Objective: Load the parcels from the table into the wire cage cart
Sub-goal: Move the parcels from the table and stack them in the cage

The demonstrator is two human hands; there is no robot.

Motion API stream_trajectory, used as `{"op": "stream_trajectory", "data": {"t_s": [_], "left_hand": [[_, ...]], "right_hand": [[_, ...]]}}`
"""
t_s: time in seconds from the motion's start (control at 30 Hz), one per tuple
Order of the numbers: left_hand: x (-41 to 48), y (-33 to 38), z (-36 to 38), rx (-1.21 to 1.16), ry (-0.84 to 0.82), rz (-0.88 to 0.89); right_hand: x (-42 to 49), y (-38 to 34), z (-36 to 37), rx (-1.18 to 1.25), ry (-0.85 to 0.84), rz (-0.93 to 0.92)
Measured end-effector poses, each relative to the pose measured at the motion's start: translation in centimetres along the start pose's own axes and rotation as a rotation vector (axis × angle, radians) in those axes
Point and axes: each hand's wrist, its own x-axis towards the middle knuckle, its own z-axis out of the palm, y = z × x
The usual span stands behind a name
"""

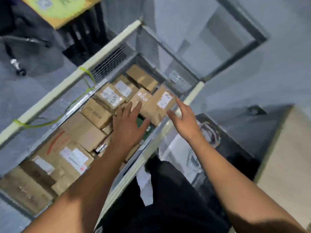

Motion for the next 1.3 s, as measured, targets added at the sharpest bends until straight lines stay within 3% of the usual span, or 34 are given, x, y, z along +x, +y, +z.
{"op": "stream_trajectory", "data": {"t_s": [0.23,0.53,0.77,0.97,1.1,1.3], "left_hand": [[-6.4,9.0,1.8,0.125,-0.218,0.283],[-19.4,21.7,12.1,0.077,-0.465,0.778],[-34.6,23.2,21.5,0.155,-0.629,1.04],[-43.0,23.2,25.9,0.202,-0.783,0.995],[-42.0,26.2,28.9,0.216,-0.762,1.023],[-40.2,34.1,37.7,0.434,-0.747,1.097]], "right_hand": [[-15.1,7.3,-5.6,0.108,0.318,0.272],[-37.2,19.0,-8.5,0.407,0.852,0.586],[-55.2,26.5,-6.0,0.595,1.125,0.808],[-62.5,29.7,-4.7,0.727,1.164,0.904],[-62.4,32.2,-6.9,0.807,1.183,0.873],[-59.2,37.5,-10.9,0.878,1.101,0.933]]}}
